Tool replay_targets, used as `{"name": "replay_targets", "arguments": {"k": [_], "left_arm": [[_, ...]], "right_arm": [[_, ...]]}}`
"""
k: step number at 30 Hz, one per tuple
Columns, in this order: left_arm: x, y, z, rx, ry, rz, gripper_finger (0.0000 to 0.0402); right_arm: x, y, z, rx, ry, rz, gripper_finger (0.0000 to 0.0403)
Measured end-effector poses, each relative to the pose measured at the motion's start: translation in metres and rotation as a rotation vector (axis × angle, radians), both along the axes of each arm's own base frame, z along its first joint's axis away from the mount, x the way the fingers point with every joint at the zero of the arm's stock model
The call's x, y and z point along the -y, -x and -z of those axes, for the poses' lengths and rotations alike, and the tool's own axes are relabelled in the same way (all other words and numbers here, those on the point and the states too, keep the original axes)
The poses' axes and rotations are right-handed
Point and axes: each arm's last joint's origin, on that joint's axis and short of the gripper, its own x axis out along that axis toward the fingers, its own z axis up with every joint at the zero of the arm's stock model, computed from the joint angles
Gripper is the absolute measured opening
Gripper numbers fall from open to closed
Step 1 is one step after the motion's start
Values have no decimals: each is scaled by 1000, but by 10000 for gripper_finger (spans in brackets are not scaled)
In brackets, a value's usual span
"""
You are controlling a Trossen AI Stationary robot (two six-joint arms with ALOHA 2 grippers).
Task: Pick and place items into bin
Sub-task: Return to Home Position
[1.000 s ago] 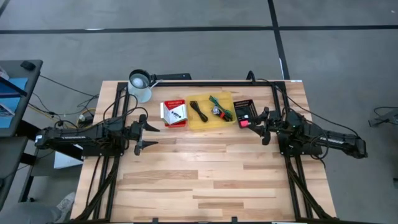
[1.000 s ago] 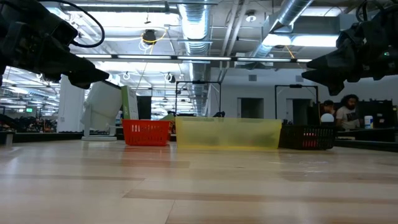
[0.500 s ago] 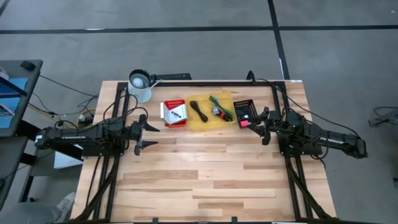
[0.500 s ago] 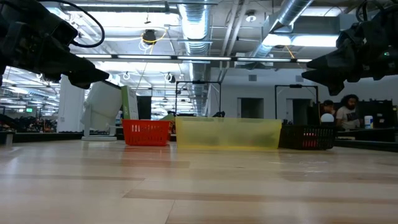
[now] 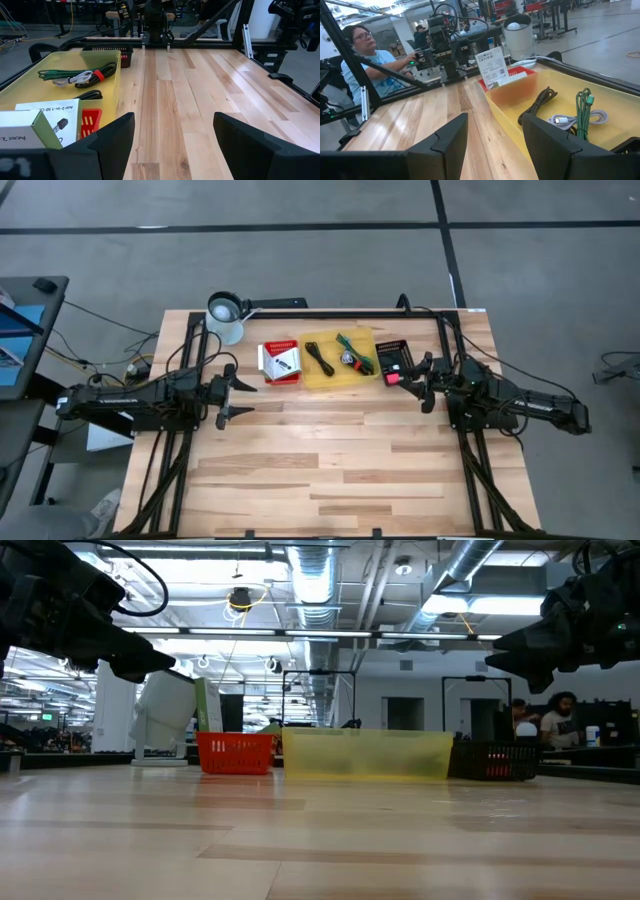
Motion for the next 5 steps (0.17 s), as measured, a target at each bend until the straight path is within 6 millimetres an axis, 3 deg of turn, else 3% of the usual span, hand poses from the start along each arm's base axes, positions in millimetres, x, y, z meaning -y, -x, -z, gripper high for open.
{"name": "replay_targets", "arguments": {"k": [5], "left_arm": [[0, 0, 0, 0, 0, 0, 261]], "right_arm": [[0, 0, 0, 0, 0, 0, 182]]}}
